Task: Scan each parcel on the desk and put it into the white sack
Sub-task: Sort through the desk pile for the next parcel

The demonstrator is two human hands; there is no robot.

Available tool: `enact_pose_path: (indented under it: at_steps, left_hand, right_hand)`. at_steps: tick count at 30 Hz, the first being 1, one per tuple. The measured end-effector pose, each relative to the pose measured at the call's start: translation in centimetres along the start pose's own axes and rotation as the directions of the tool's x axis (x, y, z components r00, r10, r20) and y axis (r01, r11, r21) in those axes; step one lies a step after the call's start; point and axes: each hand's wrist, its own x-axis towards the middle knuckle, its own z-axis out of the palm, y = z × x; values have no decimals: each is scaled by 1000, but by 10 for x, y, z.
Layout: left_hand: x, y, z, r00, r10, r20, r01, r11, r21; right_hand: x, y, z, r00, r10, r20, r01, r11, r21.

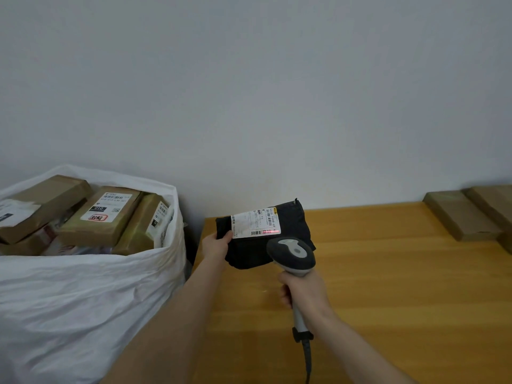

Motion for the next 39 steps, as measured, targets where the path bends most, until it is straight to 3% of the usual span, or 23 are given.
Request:
enact_pose_path:
  at_steps: [25, 33, 36, 39]
  left_hand:
    - [-5, 16, -6, 998, 42, -43, -41, 998, 39]
    - [-19, 36, -6, 997, 64, -31, -64, 998, -24]
    - [-21, 64, -34, 989, 121, -79, -127, 989, -80]
    - [-23, 96, -80, 956, 202, -212, -227, 969, -101]
  right_hand:
    - [-6, -7, 3, 999, -35, 39, 33, 998, 48]
    - [9, -27, -1, 987, -140, 76, 137, 989, 52]
    - [22, -54, 25, 973, -199, 115, 190, 978, 88]
    - [29, -83, 72, 950, -245, 195, 228, 968, 105]
